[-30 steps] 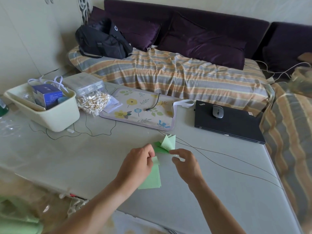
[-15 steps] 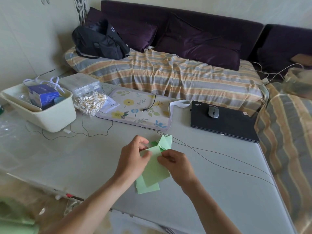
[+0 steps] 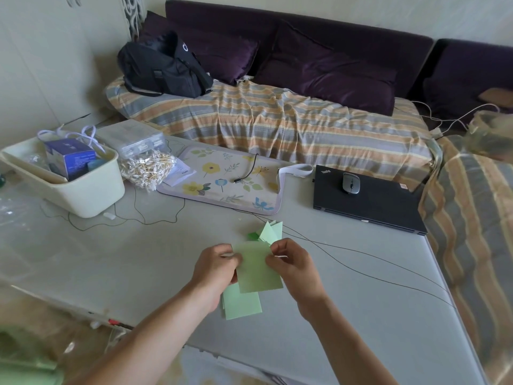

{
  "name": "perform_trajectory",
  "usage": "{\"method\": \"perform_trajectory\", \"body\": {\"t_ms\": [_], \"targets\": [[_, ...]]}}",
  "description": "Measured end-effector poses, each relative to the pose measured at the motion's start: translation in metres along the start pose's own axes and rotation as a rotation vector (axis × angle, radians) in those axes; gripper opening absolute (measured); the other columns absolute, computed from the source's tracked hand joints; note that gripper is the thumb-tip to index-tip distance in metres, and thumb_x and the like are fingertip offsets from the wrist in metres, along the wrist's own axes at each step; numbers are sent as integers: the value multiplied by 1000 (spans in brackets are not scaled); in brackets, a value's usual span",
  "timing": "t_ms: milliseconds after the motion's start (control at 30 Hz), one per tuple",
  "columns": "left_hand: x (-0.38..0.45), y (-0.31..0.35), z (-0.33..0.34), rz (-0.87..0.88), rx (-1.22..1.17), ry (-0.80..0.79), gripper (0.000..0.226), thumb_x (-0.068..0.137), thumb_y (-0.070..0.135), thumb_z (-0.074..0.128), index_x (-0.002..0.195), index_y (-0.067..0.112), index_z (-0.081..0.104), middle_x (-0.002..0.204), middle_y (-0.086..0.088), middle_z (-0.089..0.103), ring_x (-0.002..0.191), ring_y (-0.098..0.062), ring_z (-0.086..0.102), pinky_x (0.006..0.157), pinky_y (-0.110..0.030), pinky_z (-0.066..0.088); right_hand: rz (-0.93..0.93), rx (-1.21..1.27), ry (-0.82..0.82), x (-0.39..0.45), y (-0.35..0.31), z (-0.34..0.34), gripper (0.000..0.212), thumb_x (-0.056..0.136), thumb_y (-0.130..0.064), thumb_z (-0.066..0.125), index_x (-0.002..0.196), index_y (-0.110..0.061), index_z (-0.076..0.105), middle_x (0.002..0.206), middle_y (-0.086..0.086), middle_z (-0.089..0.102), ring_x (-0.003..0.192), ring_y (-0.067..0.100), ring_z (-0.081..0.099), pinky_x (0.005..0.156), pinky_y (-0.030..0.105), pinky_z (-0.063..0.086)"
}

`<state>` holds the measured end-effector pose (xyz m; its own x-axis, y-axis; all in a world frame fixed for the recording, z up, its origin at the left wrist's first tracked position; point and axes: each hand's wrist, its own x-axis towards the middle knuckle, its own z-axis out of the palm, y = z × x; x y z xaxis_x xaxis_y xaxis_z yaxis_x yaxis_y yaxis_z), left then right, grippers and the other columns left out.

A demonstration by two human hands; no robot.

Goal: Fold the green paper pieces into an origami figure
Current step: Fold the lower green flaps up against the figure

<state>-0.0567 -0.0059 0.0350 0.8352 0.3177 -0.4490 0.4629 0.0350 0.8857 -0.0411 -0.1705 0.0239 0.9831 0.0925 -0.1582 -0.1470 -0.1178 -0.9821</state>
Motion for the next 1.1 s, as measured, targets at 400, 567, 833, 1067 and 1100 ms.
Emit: {"method": "perform_trajectory", "body": {"t_ms": [400,567,833,1067,1100], "targets": [[-3,9,-1,164,142,22,16,93,32,66,90,19,74,90,6,74,89,-17,68,73,-28,47,-100,-116,-71,-5,-1,6,11,87,-8,73,88,-15,65,87,-8,67,68,7,60,61,13,43],[-15,21,1,162,307,-77,51,93,58,59,69,16,45,66,7,45,65,-17,46,60,-31,32,-115,-180,-106,-4,5,8,17,83,-11,78,93,-16,65,98,-3,71,74,11,65,68,21,51],[-14,16,-2,321,479,3,21,82,34,74,73,16,73,57,5,61,54,-14,54,49,-20,37,-123,-279,-162,-5,8,7,18,85,-11,75,98,-18,65,104,-7,69,84,11,68,77,23,56],[-11,11,-5,380,730,-83,24,79,31,75,69,10,69,55,3,54,54,-16,47,44,-19,31,-302,-344,-121,-6,1,6,50,81,10,55,110,-30,66,109,-22,64,94,7,64,78,12,50],[-12,12,-5,384,751,-98,22,80,33,76,73,12,72,60,2,60,56,-15,51,46,-19,33,-302,-369,-129,-7,0,6,52,81,8,55,107,-35,67,109,-23,64,89,7,65,77,11,49]]}}
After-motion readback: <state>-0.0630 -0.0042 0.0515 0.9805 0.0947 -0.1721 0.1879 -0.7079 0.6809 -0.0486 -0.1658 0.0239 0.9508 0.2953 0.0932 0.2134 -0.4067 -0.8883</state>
